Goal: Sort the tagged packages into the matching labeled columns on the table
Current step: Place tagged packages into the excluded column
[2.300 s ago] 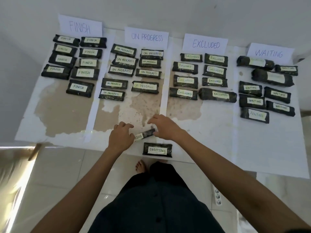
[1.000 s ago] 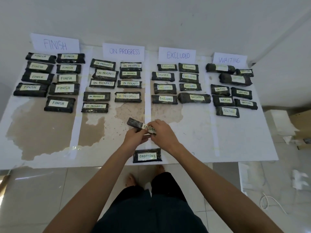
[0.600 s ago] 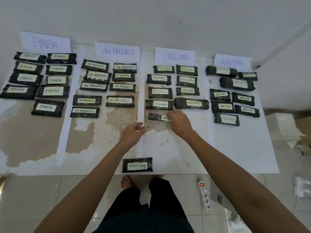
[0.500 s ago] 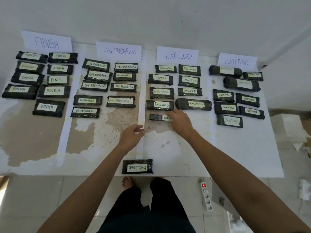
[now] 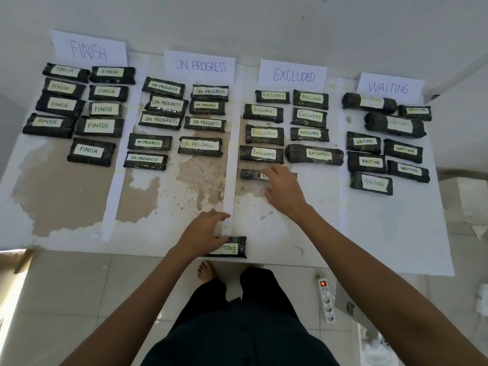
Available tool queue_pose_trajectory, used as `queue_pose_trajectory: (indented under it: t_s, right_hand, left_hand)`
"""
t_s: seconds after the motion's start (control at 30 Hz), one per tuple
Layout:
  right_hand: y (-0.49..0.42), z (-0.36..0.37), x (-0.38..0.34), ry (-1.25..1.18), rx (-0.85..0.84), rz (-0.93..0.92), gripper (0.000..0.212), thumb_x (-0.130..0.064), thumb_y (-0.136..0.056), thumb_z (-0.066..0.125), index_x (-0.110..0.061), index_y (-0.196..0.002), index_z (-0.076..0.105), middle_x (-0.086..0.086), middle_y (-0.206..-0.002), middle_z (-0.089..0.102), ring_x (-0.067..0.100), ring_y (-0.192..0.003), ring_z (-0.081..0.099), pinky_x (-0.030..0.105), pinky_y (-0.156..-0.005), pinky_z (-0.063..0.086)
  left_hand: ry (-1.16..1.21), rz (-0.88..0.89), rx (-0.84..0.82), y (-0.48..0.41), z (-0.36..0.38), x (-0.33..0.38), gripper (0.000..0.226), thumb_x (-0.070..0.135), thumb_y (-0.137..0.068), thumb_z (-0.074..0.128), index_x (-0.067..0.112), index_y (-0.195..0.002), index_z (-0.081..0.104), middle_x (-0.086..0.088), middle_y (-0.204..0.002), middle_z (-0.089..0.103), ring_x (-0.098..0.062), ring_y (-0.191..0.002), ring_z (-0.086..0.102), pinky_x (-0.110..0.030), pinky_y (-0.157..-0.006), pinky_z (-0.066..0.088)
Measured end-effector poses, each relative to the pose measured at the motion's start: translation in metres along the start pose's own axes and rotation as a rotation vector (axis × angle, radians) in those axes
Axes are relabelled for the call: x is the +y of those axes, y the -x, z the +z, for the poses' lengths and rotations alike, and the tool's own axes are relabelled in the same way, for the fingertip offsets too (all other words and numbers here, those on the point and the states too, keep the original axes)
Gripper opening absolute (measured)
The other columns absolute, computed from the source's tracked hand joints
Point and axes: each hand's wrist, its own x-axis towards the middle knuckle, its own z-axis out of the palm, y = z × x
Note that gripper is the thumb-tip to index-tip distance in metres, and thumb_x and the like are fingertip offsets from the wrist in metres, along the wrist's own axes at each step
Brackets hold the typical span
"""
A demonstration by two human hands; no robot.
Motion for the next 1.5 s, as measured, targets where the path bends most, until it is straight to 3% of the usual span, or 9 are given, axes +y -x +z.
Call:
queue_pose_trajectory:
  t_s: [0.33,0.4,0.53,0.63,0.87,1.03,1.17,1.33,1.5]
  right_hand:
    - [0.075,0.019,-0.052,-0.386,-0.177,0.202,0.041,-0.01,-0.084,0.061,-0.01,-0.125,0.055,0.008,-0.121,0.054,0.022,-0.106,0.053,0.027,-0.091,0.043]
    - [0.086,0.02,-0.062,-0.501,-0.144,0.319,0.04,-0.01,-0.085,0.062,-0.011,-0.124,0.056,0.006,-0.118,0.055,0.015,-0.097,0.053,0.019,-0.083,0.041]
    - [0.102,0.019,-0.078,-0.768,-0.065,0.66,0.039,-0.014,-0.086,0.062,-0.017,-0.124,0.053,0.0,-0.108,0.057,0.009,-0.085,0.055,0.013,-0.067,0.046]
    - [0.107,0.022,-0.086,-0.843,-0.139,0.762,0.041,-0.019,-0.087,0.061,-0.018,-0.127,0.05,-0.001,-0.109,0.057,0.009,-0.088,0.054,0.009,-0.057,0.036]
    - [0.105,0.012,-0.085,-0.764,-0.116,0.544,0.048,-0.025,-0.08,0.072,-0.02,-0.124,0.054,0.0,-0.116,0.056,0.01,-0.086,0.06,0.012,-0.067,0.047]
    - [0.102,0.005,-0.071,-0.698,-0.06,0.462,0.061,-0.025,-0.07,0.08,-0.015,-0.125,0.053,0.001,-0.115,0.051,0.015,-0.093,0.058,0.016,-0.069,0.05]
    - [0.098,0.001,-0.053,-0.639,-0.038,0.45,0.057,-0.019,-0.071,0.073,-0.02,-0.123,0.05,0.005,-0.116,0.056,0.019,-0.099,0.057,0.037,-0.073,0.059]
    - [0.085,-0.019,-0.013,-0.461,-0.026,0.357,0.053,-0.016,-0.073,0.072,-0.017,-0.12,0.048,0.006,-0.115,0.055,0.021,-0.1,0.054,0.036,-0.082,0.052]
    - [0.059,-0.043,0.058,-0.077,-0.029,0.279,0.055,-0.002,-0.072,0.063,-0.015,-0.124,0.05,0.007,-0.121,0.053,0.028,-0.102,0.053,0.038,-0.083,0.045]
  left_hand:
    - [-0.35,0.118,-0.025,0.023,0.032,-0.016,0.068,0.021,-0.072,0.066,0.014,-0.134,0.042,-0.011,-0.119,0.048,-0.029,-0.106,0.047,-0.036,-0.077,0.045]
    - [-0.227,0.02,-0.024,0.024,0.031,-0.012,0.066,0.021,-0.071,0.068,0.013,-0.131,0.044,-0.01,-0.114,0.046,-0.026,-0.101,0.048,-0.033,-0.069,0.045]
    - [0.09,-0.125,0.013,0.023,0.029,-0.006,0.026,0.012,-0.078,0.061,0.001,-0.102,0.056,-0.008,-0.092,0.045,-0.027,-0.083,0.053,-0.031,-0.063,0.041]
    - [0.404,-0.277,-0.006,0.024,0.026,0.004,0.017,0.009,-0.08,0.058,0.005,-0.097,0.056,-0.011,-0.092,0.059,-0.03,-0.084,0.062,-0.04,-0.069,0.055]
    - [0.856,-0.434,0.097,0.013,0.016,0.042,0.026,0.013,-0.088,0.053,0.011,-0.111,0.065,-0.008,-0.1,0.068,-0.023,-0.09,0.064,-0.039,-0.085,0.054]
    - [1.029,-0.401,0.03,0.001,0.016,0.064,0.025,0.009,-0.091,0.051,0.004,-0.112,0.065,-0.013,-0.101,0.07,-0.024,-0.088,0.068,-0.03,-0.07,0.058]
    - [1.002,-0.303,-0.013,-0.009,0.019,0.082,0.024,0.006,-0.091,0.052,0.003,-0.112,0.063,-0.012,-0.105,0.07,-0.022,-0.09,0.068,-0.027,-0.072,0.058]
    - [0.826,-0.224,-0.041,-0.033,0.018,0.105,0.031,0.011,-0.09,0.053,0.01,-0.12,0.06,-0.005,-0.107,0.068,-0.017,-0.098,0.064,-0.031,-0.088,0.053]
    - [0.382,-0.071,0.168,-0.066,0.008,0.121,0.038,0.014,-0.09,0.055,0.015,-0.127,0.053,-0.003,-0.118,0.06,-0.016,-0.105,0.055,-0.025,-0.087,0.043]
